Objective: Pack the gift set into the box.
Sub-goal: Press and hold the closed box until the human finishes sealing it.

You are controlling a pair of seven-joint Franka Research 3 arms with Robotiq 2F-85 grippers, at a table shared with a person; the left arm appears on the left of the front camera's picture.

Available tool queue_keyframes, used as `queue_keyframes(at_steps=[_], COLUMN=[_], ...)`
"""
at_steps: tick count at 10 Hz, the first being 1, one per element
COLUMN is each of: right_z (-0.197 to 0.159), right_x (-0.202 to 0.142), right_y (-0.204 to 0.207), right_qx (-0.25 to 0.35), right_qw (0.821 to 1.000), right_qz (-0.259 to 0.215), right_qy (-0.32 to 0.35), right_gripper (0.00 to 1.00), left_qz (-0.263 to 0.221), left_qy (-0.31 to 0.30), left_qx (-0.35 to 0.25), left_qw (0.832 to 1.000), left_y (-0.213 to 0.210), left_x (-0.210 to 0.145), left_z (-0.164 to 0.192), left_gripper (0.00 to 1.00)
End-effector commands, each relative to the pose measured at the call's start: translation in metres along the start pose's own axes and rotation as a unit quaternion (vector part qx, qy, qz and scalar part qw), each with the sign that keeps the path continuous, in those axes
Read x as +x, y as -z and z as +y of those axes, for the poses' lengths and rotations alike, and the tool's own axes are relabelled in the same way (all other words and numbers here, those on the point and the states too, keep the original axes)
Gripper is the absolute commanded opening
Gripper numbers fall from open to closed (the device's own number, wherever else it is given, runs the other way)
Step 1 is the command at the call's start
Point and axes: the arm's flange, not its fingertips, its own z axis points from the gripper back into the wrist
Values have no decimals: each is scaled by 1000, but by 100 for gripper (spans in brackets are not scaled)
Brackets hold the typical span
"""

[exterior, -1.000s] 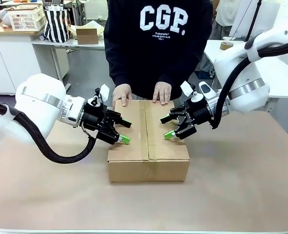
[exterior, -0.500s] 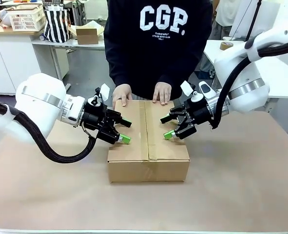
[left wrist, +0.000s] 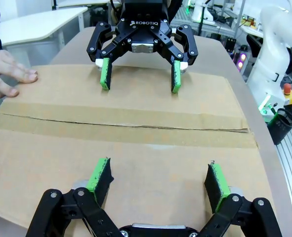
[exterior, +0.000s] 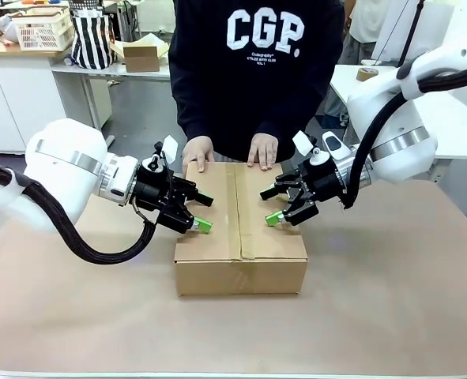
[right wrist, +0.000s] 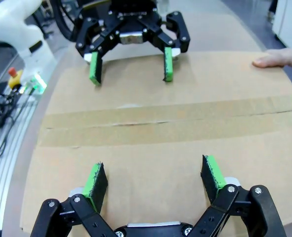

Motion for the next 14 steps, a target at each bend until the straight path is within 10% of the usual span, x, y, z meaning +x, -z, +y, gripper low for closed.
queue_keyframes(at_steps=[1,14], right_z=[1,1], right_x=[0,0], right_y=[0,0], right_qx=[0,0], right_qw=[1000,1000], right_qz=[1,1], right_qy=[0,0], right_gripper=[100,100], left_qz=[0,0], left_qy=[-3,-3], left_qx=[-1,-1], left_qw=[1000,1000], left_y=[0,0], left_x=[-2,-2], left_z=[-1,-1], left_gripper=[100,100])
